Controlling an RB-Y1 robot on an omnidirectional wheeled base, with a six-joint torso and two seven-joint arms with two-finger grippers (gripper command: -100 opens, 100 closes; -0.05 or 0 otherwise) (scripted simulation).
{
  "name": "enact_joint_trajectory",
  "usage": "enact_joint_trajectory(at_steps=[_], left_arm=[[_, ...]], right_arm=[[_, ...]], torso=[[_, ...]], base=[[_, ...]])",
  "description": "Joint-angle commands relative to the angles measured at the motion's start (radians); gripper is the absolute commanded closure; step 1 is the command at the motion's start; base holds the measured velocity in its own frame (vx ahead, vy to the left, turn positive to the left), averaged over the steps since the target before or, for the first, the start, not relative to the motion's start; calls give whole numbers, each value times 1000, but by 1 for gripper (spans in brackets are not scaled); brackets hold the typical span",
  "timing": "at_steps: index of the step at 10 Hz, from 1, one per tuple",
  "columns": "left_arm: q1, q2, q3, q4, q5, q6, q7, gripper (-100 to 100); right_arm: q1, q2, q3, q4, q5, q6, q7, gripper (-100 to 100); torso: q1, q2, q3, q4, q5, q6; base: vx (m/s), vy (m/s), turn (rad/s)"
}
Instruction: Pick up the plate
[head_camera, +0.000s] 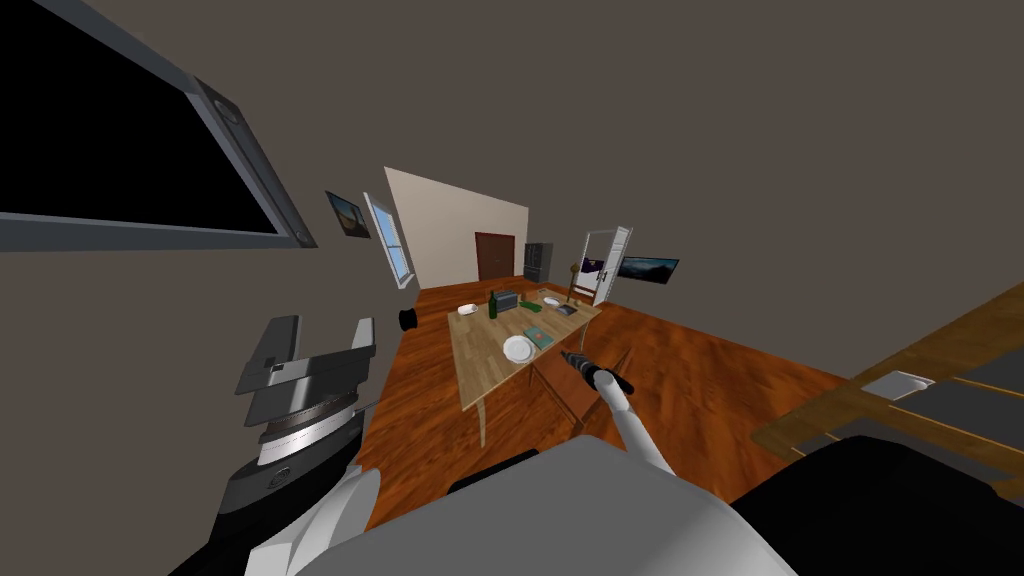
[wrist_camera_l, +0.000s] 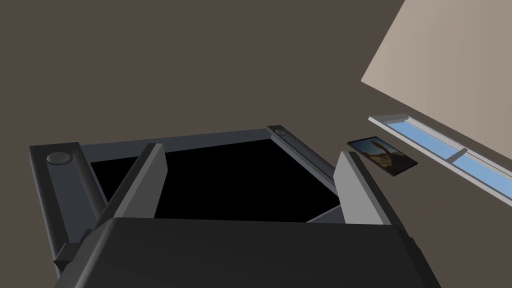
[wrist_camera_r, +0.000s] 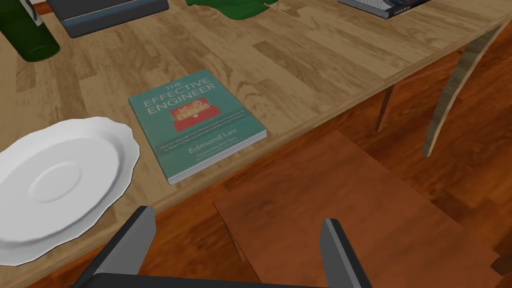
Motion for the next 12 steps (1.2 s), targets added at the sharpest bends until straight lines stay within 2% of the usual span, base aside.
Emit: enact_joint_trajectory(at_steps=[1, 2, 3, 4, 5, 7, 8, 9, 10, 11, 12], left_arm=[[0, 0, 0, 0, 0, 0, 0, 0], [0, 0, 0, 0, 0, 0, 0, 0], [0, 0, 0, 0, 0, 0, 0, 0], [0, 0, 0, 0, 0, 0, 0, 0], [0, 0, 0, 0, 0, 0, 0, 0], [0, 0, 0, 0, 0, 0, 0, 0], [0, 0, 0, 0, 0, 0, 0, 0], [0, 0, 0, 0, 0, 0, 0, 0], [0, 0, 0, 0, 0, 0, 0, 0], [0, 0, 0, 0, 0, 0, 0, 0], [0, 0, 0, 0, 0, 0, 0, 0]], right_arm=[[-14, 7, -11, 50, -50, 26, -38, -100], [-14, 7, -11, 57, -64, 26, -38, -100], [-28, 14, -20, 85, -88, 46, -71, -100], [-28, 14, -20, 104, -112, 46, -71, -100], [-42, 21, -28, 139, -141, 64, -102, -100], [-42, 21, -28, 149, -159, 64, -102, -100], [-54, 31, -34, 190, -196, 81, -131, -100], [-54, 31, -34, 191, -203, 81, -131, -100], [-66, 42, -40, 231, -245, 96, -159, -100], [-66, 42, -40, 231, -245, 96, -159, -100], [-76, 55, -45, 268, -285, 110, -186, -100]], torso=[[0, 0, 0, 0, 0, 0], [0, 0, 0, 0, 0, 0], [0, 0, 0, 0, 0, 0], [0, 0, 0, 0, 0, 0], [0, 0, 0, 0, 0, 0], [0, 0, 0, 0, 0, 0], [0, 1, 0, 0, 0, 0], [0, 0, 0, 0, 0, 0], [0, 0, 0, 0, 0, 0], [0, 0, 0, 0, 0, 0], [0, 0, 0, 0, 0, 0]], base=[[23, -5, 53], [20, -5, 38], [21, -8, 39], [20, -8, 31], [25, -12, 40], [16, -3, 14], [19, -5, 48], [22, -7, 25], [30, -13, 34], [22, -13, 20], [30, -16, 28]])
